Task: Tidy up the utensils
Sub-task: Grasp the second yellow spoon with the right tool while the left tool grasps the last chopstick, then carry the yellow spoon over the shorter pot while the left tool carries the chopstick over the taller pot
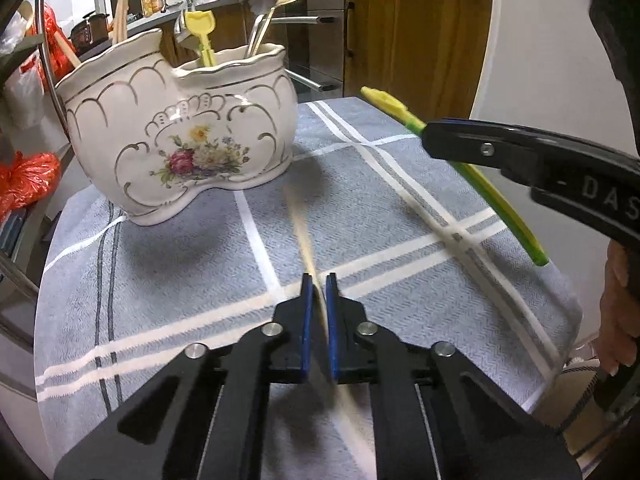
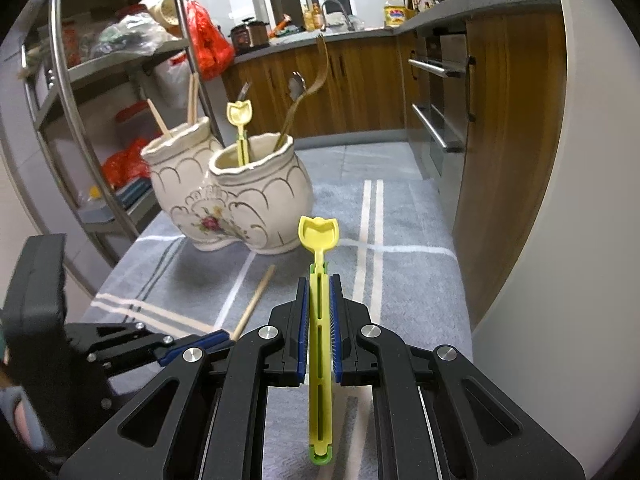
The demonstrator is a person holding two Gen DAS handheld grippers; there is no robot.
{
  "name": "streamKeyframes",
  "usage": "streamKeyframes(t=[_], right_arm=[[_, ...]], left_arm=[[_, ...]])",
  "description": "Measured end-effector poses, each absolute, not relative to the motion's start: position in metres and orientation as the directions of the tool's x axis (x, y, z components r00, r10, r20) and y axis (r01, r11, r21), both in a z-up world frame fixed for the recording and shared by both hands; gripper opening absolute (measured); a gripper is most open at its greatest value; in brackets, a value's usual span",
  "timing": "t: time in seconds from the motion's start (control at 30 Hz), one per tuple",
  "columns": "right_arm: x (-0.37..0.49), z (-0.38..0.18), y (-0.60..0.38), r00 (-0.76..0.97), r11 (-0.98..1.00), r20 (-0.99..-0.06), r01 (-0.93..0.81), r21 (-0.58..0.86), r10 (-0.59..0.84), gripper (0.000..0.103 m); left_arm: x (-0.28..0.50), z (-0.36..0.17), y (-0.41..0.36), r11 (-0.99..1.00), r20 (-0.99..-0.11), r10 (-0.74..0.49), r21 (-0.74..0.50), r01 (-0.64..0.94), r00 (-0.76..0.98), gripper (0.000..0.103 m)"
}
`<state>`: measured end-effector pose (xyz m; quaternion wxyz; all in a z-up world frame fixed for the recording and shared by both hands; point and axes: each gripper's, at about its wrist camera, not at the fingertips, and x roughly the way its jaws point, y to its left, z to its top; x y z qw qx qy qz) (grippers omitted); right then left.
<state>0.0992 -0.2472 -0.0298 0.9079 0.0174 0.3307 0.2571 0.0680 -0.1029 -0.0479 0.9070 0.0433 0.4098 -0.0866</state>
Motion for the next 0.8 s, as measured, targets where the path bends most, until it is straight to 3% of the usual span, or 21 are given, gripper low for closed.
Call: streamKeyframes(t=[0.23, 0.63, 0.8], right_arm=[[0.097, -0.021, -0.249, 0.687, 0.865, -0.534, -0.452, 0.219, 0.494, 0.010], [0.092, 0.000, -0.232, 0.731, 0.833, -0.399, -0.497, 0.244, 0.553, 0.010], [0.111, 0.021, -0.213, 0.752, 0.822, -0.332, -0.511, 0.252, 0.569, 0.010]], left_arm=[[0.040, -0.022, -0.061, 0.961, -0.645, -0.235, -0.041, 0.274, 0.727, 0.004], [0.007, 0.037, 0.015, 0.962, -0.384, -0.267, -0.046, 0.271, 0.884, 0.004], [0.044, 0.066, 0.019, 0.966, -0.287, -0.251, -0.012, 0.259, 0.924, 0.004]])
